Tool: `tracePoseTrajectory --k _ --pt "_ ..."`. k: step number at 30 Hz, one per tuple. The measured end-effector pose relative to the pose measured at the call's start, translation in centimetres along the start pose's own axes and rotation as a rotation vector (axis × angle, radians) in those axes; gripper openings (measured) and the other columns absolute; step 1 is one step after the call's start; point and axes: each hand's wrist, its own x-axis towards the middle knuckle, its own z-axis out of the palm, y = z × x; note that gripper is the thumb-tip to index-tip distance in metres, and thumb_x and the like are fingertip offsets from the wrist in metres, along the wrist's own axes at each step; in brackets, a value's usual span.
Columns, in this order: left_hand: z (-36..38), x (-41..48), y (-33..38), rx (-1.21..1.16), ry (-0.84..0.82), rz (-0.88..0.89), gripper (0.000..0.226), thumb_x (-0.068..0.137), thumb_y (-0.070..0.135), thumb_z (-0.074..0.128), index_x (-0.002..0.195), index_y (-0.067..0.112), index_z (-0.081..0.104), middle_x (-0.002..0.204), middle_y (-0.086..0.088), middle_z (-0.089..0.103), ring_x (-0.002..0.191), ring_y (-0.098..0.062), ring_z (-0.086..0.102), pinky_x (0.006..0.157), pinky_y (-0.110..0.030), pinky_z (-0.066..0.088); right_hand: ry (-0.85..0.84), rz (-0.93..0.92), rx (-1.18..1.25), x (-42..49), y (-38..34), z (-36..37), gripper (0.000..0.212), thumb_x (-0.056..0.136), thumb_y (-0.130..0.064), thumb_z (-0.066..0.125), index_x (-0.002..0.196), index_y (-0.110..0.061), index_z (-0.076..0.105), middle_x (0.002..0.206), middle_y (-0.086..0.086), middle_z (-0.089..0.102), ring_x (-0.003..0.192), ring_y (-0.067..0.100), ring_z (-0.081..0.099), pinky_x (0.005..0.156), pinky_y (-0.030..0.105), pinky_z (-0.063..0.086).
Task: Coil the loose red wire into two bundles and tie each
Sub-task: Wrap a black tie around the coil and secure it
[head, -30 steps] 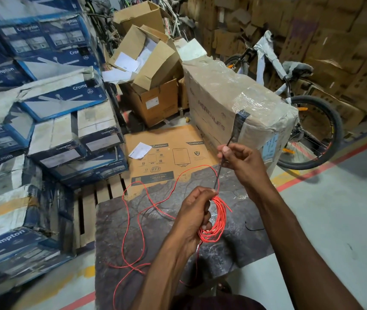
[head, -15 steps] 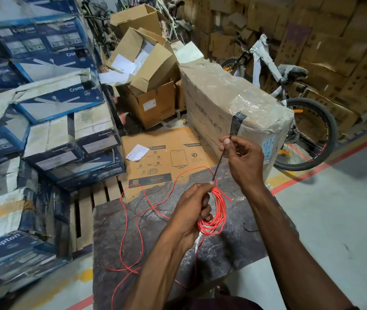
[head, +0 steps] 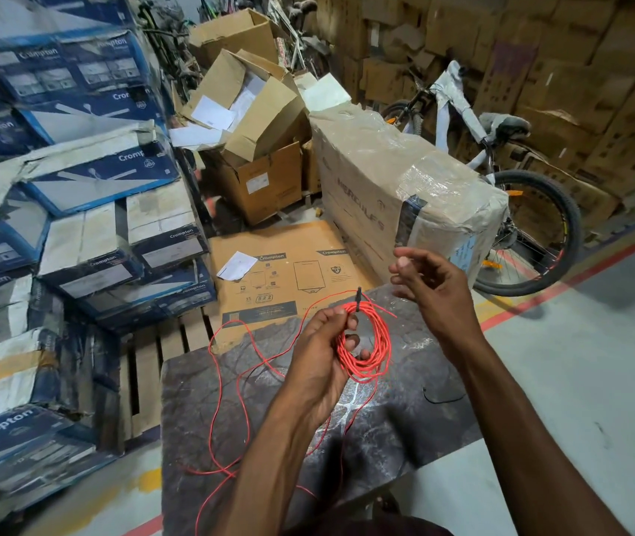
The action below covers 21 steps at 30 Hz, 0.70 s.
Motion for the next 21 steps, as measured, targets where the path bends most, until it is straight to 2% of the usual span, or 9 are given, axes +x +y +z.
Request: tracePoseTrajectory --k 3,7,9,12,16,18,21 --pt "0.5 0.2 0.7 -0.003 0.012 0.027 0.012 0.102 0.004 0.048 0.095 0.011 0.054 0.076 -0.004 0.056 0.05 -0.008 0.045 0.047 -0.025 0.047 -0.088 0.024 -0.018 -1.6 -0.4 0.3 0.023 0.092 -0.028 0.069 0.113 -0.019 0.072 0.112 0.019 0.073 0.101 0.022 0.074 0.08 0.029 0.062" --pt "1.2 0.4 1.3 -0.013 0.02 0.036 0.01 0.102 0.004 0.05 0.097 0.011 0.056 0.078 -0.005 0.059 0.054 -0.009 0.05 0.048 -0.025 0.048 -0.178 0.03 -0.073 -3.4 0.0 0.5 0.028 0.09 -0.032 0.072 0.117 -0.025 0.074 0.113 0.0 0.077 0.107 0.018 0.073 0.087 0.033 0.061" --pt "1.5 0.5 1.4 -0.017 0.018 0.035 0.008 0.102 0.006 0.051 0.098 0.01 0.056 0.079 -0.005 0.06 0.056 -0.009 0.052 0.05 -0.026 0.049 -0.164 0.002 -0.12 -3.7 0.2 0.6 0.03 0.089 -0.033 0.074 0.118 -0.028 0.076 0.114 -0.009 0.077 0.11 0.012 0.072 0.094 0.034 0.059" --pt "1.9 0.7 1.3 -0.023 0.005 0.032 0.007 0.102 0.007 0.052 0.099 0.009 0.058 0.076 -0.005 0.064 0.058 -0.01 0.056 0.053 -0.027 0.053 -0.105 -0.026 -0.125 -3.4 0.6 0.6 0.029 0.089 -0.023 0.077 0.118 -0.023 0.077 0.114 -0.014 0.077 0.11 0.007 0.072 0.098 0.032 0.057" --pt "1.9 0.9 1.3 0.129 -0.019 0.065 0.013 0.102 0.011 0.053 0.101 0.011 0.066 0.084 -0.002 0.075 0.067 -0.011 0.065 0.066 -0.026 0.056 -0.011 -0.06 -0.112 -3.0 1.3 0.5 0.029 0.086 -0.019 0.08 0.115 -0.022 0.078 0.111 -0.005 0.08 0.104 0.014 0.076 0.094 0.036 0.06" --pt "1.6 1.1 1.3 0.212 -0.022 0.066 0.016 0.102 0.014 0.055 0.109 0.013 0.07 0.095 -0.002 0.078 0.078 -0.013 0.07 0.074 -0.027 0.058 0.025 -0.061 -0.122 -2.8 1.5 0.3 0.028 0.086 -0.015 0.081 0.113 -0.024 0.078 0.107 -0.005 0.08 0.098 0.013 0.077 0.09 0.034 0.061" --pt "1.1 1.3 1.2 0.295 -0.011 0.079 0.021 0.101 0.012 0.059 0.117 0.015 0.071 0.105 -0.005 0.078 0.093 -0.017 0.075 0.077 -0.029 0.06 0.057 -0.067 -0.126 -2.6 1.7 0.2 0.027 0.087 -0.01 0.079 0.111 -0.024 0.077 0.101 -0.007 0.08 0.092 0.007 0.077 0.083 0.026 0.061"
